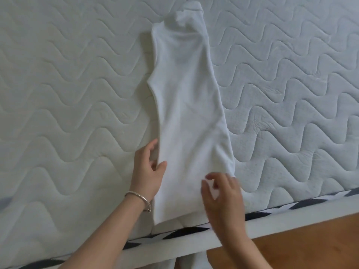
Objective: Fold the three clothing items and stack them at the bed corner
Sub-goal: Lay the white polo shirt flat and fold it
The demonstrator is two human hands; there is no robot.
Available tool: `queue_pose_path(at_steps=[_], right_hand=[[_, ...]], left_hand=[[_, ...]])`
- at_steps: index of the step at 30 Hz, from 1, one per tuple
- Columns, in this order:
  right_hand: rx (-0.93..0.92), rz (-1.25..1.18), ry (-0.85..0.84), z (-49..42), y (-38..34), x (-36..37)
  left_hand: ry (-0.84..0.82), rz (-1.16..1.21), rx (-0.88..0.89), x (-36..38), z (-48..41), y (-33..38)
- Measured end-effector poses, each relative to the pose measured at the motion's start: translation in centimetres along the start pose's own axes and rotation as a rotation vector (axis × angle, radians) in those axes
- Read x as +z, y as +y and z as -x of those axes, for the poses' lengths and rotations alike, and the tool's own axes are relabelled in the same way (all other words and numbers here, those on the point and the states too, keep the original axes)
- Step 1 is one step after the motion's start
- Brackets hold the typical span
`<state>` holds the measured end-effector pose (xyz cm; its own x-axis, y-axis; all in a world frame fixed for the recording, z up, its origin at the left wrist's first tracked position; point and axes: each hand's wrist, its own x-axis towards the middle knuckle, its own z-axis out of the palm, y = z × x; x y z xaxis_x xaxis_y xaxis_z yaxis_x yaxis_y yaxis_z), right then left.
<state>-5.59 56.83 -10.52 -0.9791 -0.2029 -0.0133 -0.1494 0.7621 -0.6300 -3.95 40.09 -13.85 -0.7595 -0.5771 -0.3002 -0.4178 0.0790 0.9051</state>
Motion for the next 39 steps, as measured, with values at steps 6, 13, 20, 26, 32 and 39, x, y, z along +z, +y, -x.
queue_pose_path(at_steps=[6, 13, 20, 26, 32, 39], right_hand=[[0.632, -0.222, -0.259, -3.8, 3.7, -2.7], [0.68, -0.424, -0.33, -4.3, 3.8, -3.5], [0.553, -0.323, -0.381, -2.9, 5.5, -5.2], [0.617, -0.082, -0.648, -3.6, 6.0, -6.0], [0.122, 0.338, -0.347, -9.2, 2.7, -7.2], [-0.345, 0.496, -0.357, -19.0, -0.4, 2.0]], left_hand=[[0.078, -0.293, -0.145, 0.0, 2.9, 0.2], [0.026, -0.4, -0.239, 0.4, 4.5, 0.5], [0.095, 0.043, -0.464, 0.2, 6.2, 0.0], [0.15, -0.377, -0.324, -0.1, 6.9, 0.0], [0.184, -0.74, 0.208, 1.2, 2.2, 2.8], [-0.064, -1.065, 0.488, 6.0, -11.6, 6.9]])
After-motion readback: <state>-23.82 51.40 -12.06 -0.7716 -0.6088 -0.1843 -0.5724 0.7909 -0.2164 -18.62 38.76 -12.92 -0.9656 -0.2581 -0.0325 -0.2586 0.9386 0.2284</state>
